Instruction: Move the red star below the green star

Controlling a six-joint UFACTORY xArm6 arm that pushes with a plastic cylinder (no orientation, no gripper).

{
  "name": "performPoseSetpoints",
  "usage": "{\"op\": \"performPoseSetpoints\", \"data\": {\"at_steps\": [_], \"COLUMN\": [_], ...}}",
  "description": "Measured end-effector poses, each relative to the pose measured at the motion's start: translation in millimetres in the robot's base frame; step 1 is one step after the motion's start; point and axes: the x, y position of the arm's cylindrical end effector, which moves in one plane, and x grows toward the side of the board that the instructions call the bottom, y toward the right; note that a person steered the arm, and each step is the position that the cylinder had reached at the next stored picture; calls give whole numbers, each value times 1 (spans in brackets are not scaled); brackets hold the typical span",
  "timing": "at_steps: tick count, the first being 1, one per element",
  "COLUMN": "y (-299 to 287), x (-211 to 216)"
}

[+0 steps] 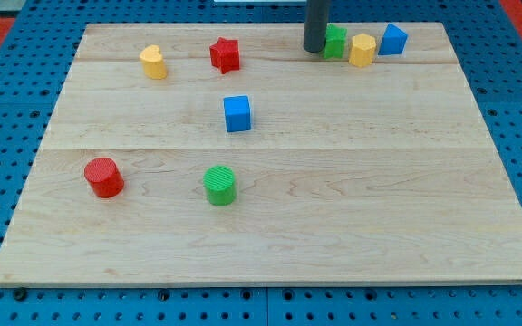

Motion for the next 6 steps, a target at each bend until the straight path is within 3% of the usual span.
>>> {"op": "performPoseSetpoints", "data": {"at_steps": [2, 3, 4, 5, 6], "y": [-74, -182, -188, -78, -62], "x": [91, 55, 7, 11, 37]}}
